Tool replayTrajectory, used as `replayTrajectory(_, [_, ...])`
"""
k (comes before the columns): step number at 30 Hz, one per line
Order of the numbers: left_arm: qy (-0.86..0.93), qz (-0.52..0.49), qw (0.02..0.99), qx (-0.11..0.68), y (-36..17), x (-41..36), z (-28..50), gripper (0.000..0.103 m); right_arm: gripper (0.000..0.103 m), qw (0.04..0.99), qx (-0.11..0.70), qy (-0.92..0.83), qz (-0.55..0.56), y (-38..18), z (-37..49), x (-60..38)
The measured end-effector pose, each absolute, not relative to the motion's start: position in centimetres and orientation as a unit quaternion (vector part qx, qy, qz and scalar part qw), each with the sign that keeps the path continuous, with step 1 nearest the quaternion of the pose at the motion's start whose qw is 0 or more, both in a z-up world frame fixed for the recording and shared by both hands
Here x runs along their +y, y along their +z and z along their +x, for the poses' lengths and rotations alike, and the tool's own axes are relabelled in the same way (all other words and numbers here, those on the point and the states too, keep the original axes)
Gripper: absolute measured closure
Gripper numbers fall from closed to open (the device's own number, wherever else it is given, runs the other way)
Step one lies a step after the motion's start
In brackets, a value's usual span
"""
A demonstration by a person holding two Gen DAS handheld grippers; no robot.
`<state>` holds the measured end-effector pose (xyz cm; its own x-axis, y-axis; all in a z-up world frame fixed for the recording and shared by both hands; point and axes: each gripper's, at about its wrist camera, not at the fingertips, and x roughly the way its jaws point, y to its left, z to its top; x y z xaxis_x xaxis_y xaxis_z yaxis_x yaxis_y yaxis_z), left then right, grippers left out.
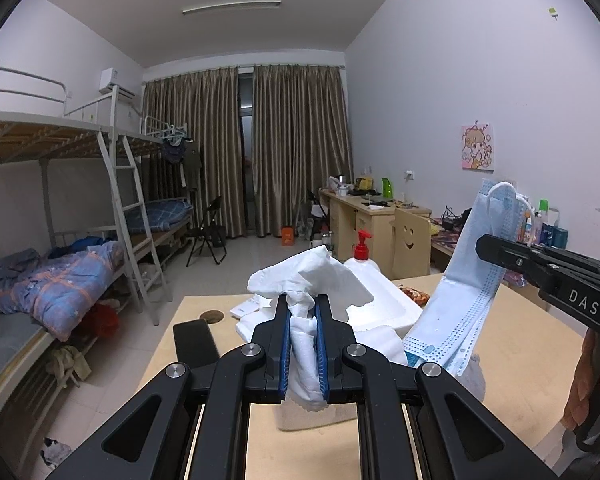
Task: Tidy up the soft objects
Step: 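Carry the tissue and mask with both grippers over the white foam box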
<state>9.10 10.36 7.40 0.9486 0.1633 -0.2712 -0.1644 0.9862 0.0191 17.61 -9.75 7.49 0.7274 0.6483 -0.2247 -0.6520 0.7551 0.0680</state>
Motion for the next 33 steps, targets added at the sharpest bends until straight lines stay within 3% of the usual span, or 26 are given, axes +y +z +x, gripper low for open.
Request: replayTrajectory(33, [0.048,-0.006,0.984,0.172,7.7,12.1,20.6,0.091,0.094,0.932,0.125,0.339,0.0,8.4,23.8,-7.9])
